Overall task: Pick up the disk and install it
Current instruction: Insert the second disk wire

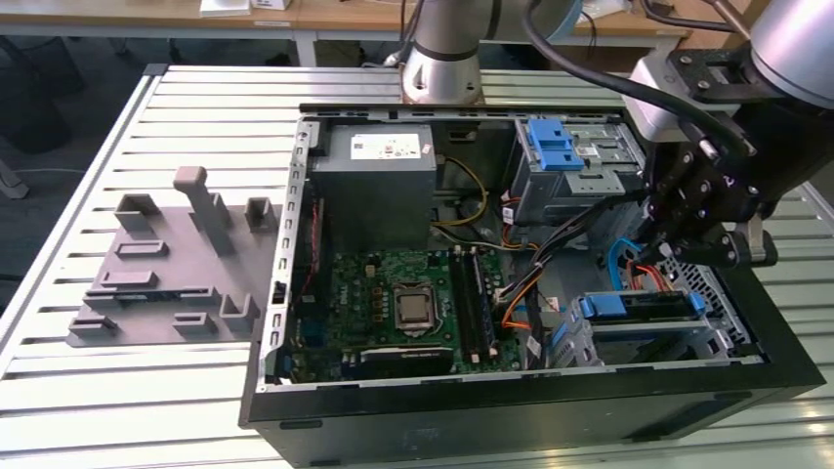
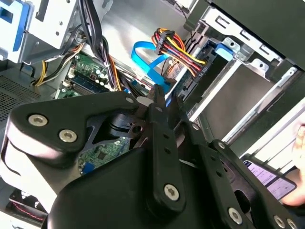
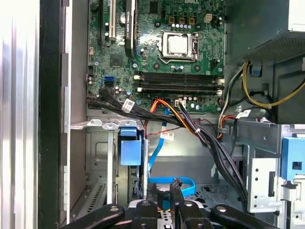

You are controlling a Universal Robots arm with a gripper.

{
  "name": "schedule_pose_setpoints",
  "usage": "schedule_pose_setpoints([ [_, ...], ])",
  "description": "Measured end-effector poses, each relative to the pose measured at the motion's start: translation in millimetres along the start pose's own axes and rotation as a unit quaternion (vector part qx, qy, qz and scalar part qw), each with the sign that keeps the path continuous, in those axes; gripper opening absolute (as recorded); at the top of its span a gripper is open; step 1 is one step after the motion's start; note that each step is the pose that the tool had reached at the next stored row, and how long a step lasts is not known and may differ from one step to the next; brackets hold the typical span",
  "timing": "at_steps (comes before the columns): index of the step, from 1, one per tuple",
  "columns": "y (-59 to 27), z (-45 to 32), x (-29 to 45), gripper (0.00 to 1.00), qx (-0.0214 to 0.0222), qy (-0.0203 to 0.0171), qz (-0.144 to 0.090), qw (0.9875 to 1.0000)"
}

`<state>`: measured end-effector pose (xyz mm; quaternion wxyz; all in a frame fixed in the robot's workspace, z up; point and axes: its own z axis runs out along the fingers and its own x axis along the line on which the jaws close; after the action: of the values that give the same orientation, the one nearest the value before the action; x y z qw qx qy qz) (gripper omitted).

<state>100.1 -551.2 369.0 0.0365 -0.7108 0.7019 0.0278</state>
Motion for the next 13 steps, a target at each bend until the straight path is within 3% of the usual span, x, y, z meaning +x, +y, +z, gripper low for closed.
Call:
schedule_pose_setpoints([
  [11, -2.5, 9.8, -1.4, 0.25, -0.0011, -0.0001, -0.012, 0.9999],
  [13, -2.6, 12.2, -1.6, 0.25, -0.0012, 0.0012, -0.012, 0.9999],
])
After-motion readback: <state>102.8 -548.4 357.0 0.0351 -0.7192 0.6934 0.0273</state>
